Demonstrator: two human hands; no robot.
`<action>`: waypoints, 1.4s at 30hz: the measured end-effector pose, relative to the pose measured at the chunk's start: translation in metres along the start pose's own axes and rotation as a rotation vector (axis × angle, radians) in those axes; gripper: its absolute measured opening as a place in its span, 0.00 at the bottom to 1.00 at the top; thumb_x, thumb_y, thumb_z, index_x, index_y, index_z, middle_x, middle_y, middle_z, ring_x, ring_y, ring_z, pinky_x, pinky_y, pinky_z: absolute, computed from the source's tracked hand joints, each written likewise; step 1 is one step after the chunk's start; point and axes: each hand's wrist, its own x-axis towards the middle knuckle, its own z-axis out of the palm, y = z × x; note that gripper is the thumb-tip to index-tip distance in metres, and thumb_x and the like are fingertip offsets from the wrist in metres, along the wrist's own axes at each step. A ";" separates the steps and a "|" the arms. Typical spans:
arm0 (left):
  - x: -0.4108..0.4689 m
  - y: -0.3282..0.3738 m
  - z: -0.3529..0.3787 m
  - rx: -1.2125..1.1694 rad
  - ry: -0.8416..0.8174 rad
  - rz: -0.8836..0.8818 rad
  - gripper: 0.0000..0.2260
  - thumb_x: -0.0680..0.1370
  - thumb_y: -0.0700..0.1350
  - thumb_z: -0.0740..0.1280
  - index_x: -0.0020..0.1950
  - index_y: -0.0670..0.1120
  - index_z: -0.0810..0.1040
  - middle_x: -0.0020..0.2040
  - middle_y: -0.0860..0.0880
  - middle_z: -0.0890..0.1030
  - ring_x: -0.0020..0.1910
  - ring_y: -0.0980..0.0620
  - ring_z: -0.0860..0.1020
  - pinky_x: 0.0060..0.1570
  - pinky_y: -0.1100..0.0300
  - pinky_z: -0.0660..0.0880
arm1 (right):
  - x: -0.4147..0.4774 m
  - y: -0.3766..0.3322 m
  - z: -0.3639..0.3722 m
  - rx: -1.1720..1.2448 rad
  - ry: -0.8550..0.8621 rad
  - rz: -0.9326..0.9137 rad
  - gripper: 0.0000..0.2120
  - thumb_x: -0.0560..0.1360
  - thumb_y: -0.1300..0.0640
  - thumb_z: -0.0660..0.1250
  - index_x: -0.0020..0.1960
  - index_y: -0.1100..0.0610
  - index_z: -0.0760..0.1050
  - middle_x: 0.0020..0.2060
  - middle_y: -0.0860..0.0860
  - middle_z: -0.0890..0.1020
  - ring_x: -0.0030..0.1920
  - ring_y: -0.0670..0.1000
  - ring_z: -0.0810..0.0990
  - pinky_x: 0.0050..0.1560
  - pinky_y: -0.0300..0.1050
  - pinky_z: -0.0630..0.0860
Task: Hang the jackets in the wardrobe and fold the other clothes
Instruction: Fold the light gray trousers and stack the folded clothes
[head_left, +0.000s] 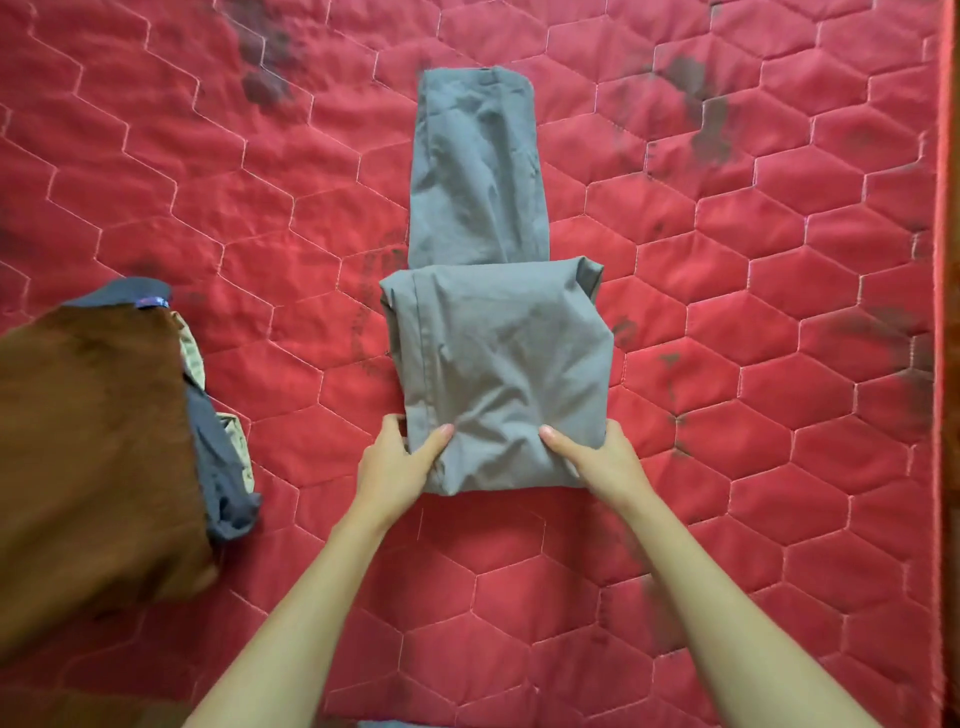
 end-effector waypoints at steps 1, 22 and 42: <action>-0.008 -0.006 -0.001 -0.019 -0.030 -0.013 0.22 0.73 0.62 0.72 0.59 0.50 0.73 0.51 0.56 0.82 0.57 0.49 0.81 0.52 0.55 0.73 | -0.012 0.007 -0.002 0.009 -0.022 0.006 0.41 0.56 0.30 0.78 0.60 0.54 0.77 0.55 0.47 0.84 0.53 0.46 0.83 0.57 0.50 0.80; -0.047 0.074 -0.130 -0.339 0.049 0.191 0.13 0.83 0.36 0.60 0.53 0.50 0.81 0.36 0.49 0.86 0.36 0.52 0.84 0.34 0.61 0.80 | -0.076 -0.149 -0.049 0.441 -0.154 -0.208 0.24 0.77 0.59 0.70 0.71 0.59 0.70 0.53 0.48 0.83 0.51 0.42 0.83 0.52 0.37 0.76; 0.030 0.022 -0.092 -0.370 -0.385 -0.256 0.22 0.67 0.53 0.80 0.58 0.48 0.83 0.50 0.52 0.87 0.49 0.53 0.86 0.53 0.57 0.80 | -0.031 -0.099 0.023 0.232 -0.585 0.283 0.19 0.65 0.47 0.78 0.54 0.52 0.83 0.49 0.53 0.87 0.47 0.54 0.87 0.53 0.51 0.80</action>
